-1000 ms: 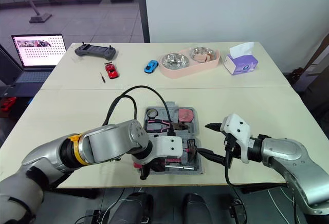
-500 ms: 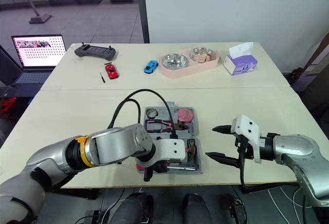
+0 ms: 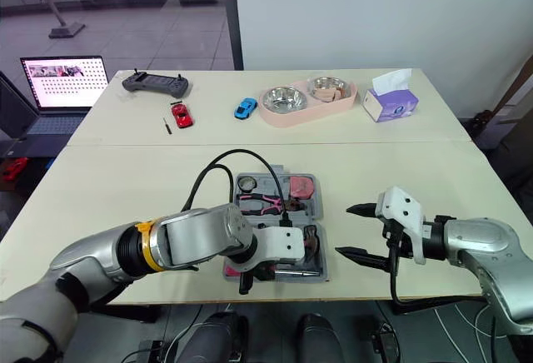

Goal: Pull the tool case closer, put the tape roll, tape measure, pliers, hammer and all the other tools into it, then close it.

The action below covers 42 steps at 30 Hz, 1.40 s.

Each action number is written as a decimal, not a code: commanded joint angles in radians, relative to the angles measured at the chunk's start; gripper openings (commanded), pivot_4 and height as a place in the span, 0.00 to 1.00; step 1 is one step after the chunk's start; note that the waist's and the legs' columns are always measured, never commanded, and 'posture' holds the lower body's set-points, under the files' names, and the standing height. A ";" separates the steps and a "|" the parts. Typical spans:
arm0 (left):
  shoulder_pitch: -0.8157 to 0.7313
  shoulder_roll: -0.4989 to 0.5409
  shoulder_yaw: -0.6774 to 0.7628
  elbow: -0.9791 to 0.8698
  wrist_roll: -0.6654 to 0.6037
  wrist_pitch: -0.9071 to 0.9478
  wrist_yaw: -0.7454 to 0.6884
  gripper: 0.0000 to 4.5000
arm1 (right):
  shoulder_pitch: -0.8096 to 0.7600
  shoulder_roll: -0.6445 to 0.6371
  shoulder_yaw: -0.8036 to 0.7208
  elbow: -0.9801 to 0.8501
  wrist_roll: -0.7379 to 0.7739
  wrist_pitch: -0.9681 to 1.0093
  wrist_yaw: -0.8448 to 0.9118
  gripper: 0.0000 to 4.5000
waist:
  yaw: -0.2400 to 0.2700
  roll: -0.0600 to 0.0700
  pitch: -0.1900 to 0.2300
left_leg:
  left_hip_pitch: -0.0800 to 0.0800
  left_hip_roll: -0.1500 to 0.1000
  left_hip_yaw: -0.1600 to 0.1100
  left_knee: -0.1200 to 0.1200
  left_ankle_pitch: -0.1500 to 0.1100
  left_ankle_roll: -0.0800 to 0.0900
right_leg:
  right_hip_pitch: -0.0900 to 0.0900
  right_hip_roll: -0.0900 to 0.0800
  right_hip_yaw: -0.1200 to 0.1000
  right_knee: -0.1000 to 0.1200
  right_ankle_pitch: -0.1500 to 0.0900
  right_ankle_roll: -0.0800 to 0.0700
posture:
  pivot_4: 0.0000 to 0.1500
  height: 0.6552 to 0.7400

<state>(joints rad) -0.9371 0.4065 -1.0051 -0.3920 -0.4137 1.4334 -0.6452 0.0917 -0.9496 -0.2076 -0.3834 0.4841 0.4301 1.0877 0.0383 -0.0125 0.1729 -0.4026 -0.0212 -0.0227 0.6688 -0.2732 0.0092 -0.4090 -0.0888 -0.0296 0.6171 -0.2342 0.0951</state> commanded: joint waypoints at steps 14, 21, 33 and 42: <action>-0.008 -0.009 -0.011 -0.008 0.020 -0.046 -0.007 0.11 | 0.021 -0.009 -0.044 -0.045 0.005 0.004 -0.026 1.00 | 0.000 0.000 0.000 | 0.000 0.000 0.000 0.000 0.000 0.000 | 0.000 0.000 0.000 0.000 0.000 0.000 | 1.00 1.00; -0.013 0.019 -0.025 -0.017 0.036 -0.075 -0.008 0.70 | 0.024 -0.007 -0.045 -0.048 0.009 0.008 -0.032 1.00 | 0.000 0.000 0.000 | 0.000 0.000 0.000 0.000 0.000 0.000 | 0.000 0.000 0.000 0.000 0.000 0.000 | 1.00 1.00; 0.017 0.197 0.221 -0.104 -0.041 -0.181 -0.143 0.58 | 0.008 0.003 -0.037 -0.051 0.013 0.026 -0.048 1.00 | -0.004 0.001 -0.001 | 0.001 0.000 0.000 0.000 0.000 -0.001 | 0.000 0.000 0.000 0.001 0.000 0.000 | 1.00 1.00; 0.412 0.226 0.428 -0.066 -0.030 -0.567 -0.188 0.02 | 0.019 0.015 -0.045 -0.082 0.019 0.042 -0.083 1.00 | 0.003 0.001 -0.001 | 0.005 0.000 0.001 -0.001 0.000 -0.001 | 0.004 -0.001 0.001 0.001 -0.001 -0.002 | 1.00 1.00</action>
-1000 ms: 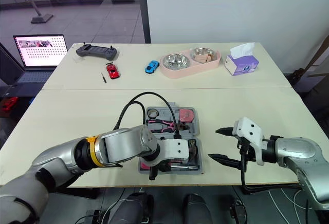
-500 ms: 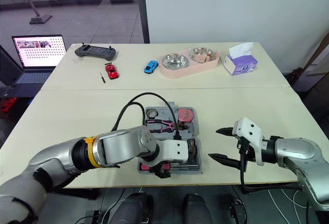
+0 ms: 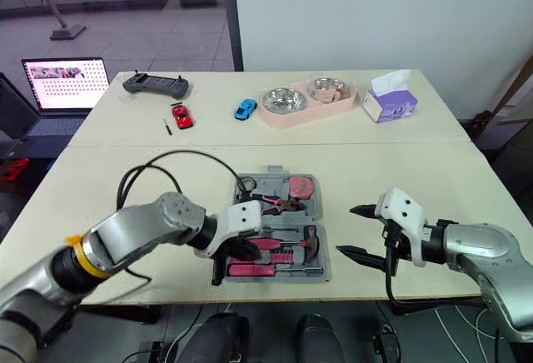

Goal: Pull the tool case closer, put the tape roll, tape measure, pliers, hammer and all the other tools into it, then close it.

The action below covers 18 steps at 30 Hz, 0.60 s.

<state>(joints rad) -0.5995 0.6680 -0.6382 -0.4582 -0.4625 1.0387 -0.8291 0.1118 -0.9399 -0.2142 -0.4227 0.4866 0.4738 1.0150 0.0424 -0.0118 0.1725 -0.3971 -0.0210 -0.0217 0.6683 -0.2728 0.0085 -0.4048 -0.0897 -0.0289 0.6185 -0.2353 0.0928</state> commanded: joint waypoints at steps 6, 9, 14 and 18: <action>0.207 -0.120 0.078 0.100 0.092 -0.330 0.023 0.02 | 0.007 0.004 -0.049 -0.061 0.026 0.012 -0.025 1.00 | -0.003 0.000 0.000 | 0.002 -0.001 0.002 0.000 0.000 0.000 | 0.002 -0.003 0.000 -0.002 0.000 0.000 | 1.00 1.00; 0.215 -0.138 0.071 0.131 0.116 -0.337 0.020 0.02 | 0.015 0.001 -0.060 -0.066 0.031 0.018 -0.025 1.00 | -0.003 0.001 0.000 | 0.002 -0.001 0.002 0.000 0.000 0.000 | 0.002 -0.003 0.000 -0.002 0.000 0.000 | 1.00 1.00; 0.227 -0.134 0.044 0.153 0.157 -0.348 -0.011 0.02 | 0.022 -0.001 -0.072 -0.068 0.031 0.024 -0.020 1.00 | -0.003 0.001 0.000 | 0.002 -0.001 0.003 0.000 0.000 0.000 | 0.002 -0.003 0.000 -0.002 0.000 0.000 | 1.00 1.00; 0.230 -0.140 0.037 0.155 0.170 -0.345 -0.038 0.02 | 0.025 -0.002 -0.074 -0.066 0.029 0.024 -0.018 1.00 | -0.004 0.001 0.000 | 0.003 -0.001 0.003 -0.001 0.000 0.000 | 0.002 -0.003 0.000 -0.002 0.000 0.000 | 1.00 1.00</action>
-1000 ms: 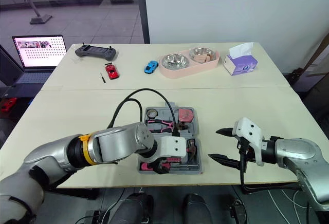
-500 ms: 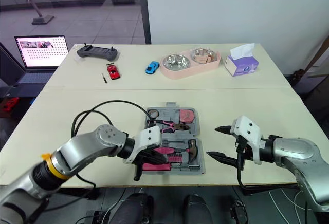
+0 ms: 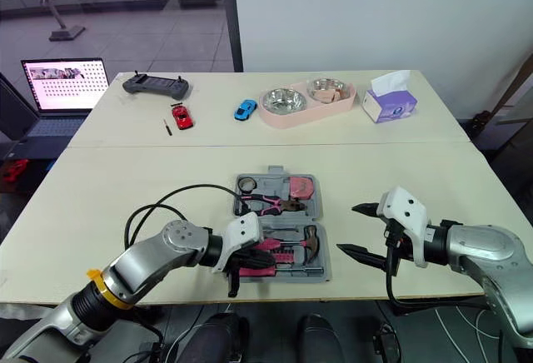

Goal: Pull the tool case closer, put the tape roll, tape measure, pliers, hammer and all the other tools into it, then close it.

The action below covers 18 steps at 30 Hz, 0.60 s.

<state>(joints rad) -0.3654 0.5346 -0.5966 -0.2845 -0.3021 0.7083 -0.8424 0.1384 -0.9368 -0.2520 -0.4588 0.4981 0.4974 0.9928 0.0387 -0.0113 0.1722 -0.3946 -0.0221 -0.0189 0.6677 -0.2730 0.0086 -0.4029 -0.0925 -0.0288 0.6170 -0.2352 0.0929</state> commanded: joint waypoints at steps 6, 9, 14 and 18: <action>-0.010 0.006 -0.031 0.016 0.069 -0.028 -0.054 0.02 | 0.001 -0.005 -0.039 -0.029 0.016 0.000 0.004 1.00 | 0.000 0.000 0.000 | 0.000 0.000 0.000 0.000 0.000 0.000 | 0.000 0.000 0.000 0.000 0.000 0.000 | 1.00 1.00; -0.003 0.006 -0.035 0.040 0.091 -0.031 -0.062 0.02 | 0.010 -0.005 -0.043 -0.033 0.017 0.000 0.005 1.00 | 0.000 0.000 0.000 | 0.000 0.000 0.000 0.000 0.000 0.000 | 0.000 0.000 0.000 0.000 0.000 0.000 | 1.00 1.00; 0.010 -0.004 -0.038 0.077 0.108 -0.030 -0.074 0.02 | 0.018 -0.003 -0.048 -0.038 0.019 0.001 0.003 1.00 | 0.000 0.000 0.000 | 0.000 0.000 0.000 0.000 0.000 0.000 | 0.000 0.000 0.000 0.000 0.000 0.000 | 1.00 1.00; 0.018 -0.005 -0.042 0.092 0.110 -0.029 -0.092 0.02 | 0.019 -0.003 -0.048 -0.038 0.019 0.001 0.003 1.00 | 0.000 0.000 0.000 | 0.001 0.000 0.000 0.000 0.000 0.000 | 0.001 0.000 0.000 0.000 0.000 0.000 | 1.00 1.00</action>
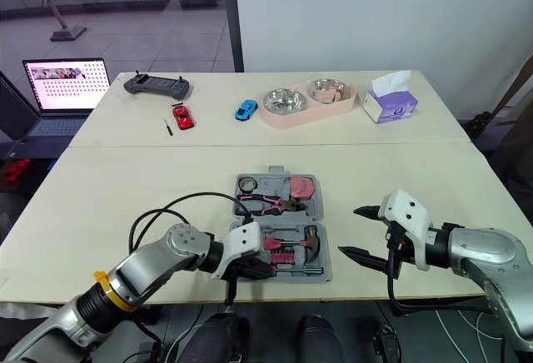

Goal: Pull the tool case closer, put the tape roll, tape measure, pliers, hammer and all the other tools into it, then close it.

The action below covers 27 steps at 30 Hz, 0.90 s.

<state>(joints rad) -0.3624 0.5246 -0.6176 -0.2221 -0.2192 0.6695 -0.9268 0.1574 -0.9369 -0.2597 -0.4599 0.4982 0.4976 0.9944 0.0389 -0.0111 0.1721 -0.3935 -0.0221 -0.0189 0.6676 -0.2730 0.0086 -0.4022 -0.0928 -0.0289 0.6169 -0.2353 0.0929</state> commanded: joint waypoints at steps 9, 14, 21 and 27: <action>-0.026 -0.011 0.113 -0.043 -0.055 0.000 -0.039 0.02 | -0.010 -0.007 -0.032 -0.028 0.008 0.000 -0.002 1.00 | 0.000 0.000 0.000 | 0.000 0.000 0.000 0.000 0.000 0.000 | 0.000 0.000 0.000 0.000 0.000 0.000 | 1.00 1.00; -0.085 0.095 0.373 -0.128 -0.271 0.159 -0.118 0.02 | -0.078 -0.029 0.065 -0.026 -0.078 0.087 -0.095 1.00 | -0.004 0.000 0.000 | 0.000 0.001 0.000 0.000 0.000 0.000 | -0.001 0.000 0.000 0.000 0.000 0.000 | 1.00 1.00; -0.050 0.213 0.341 0.170 -0.069 -0.045 -0.106 0.00 | -0.289 -0.011 0.349 0.085 -0.276 0.221 -0.205 0.50 | -0.025 0.002 -0.001 | 0.000 0.001 0.000 -0.003 0.000 0.000 | -0.002 0.002 0.000 0.000 0.000 0.000 | 1.00 1.00; -0.118 0.072 0.290 0.394 0.054 -0.195 -0.033 0.00 | -0.441 0.032 0.507 0.221 -0.373 0.234 -0.189 0.01 | -0.021 0.001 0.000 | -0.002 -0.001 0.000 -0.001 0.000 0.000 | -0.003 -0.001 0.000 0.000 0.000 0.000 | 1.00 1.00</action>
<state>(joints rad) -0.4523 0.6173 -0.3141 0.1551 -0.1949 0.5196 -0.9797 -0.2612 -0.9112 0.2264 -0.2575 0.1558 0.7386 0.7931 0.0176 -0.0099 0.1717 -0.3959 -0.0235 -0.0186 0.6666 -0.2731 0.0086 -0.4049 -0.0938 -0.0293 0.6167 -0.2350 0.0931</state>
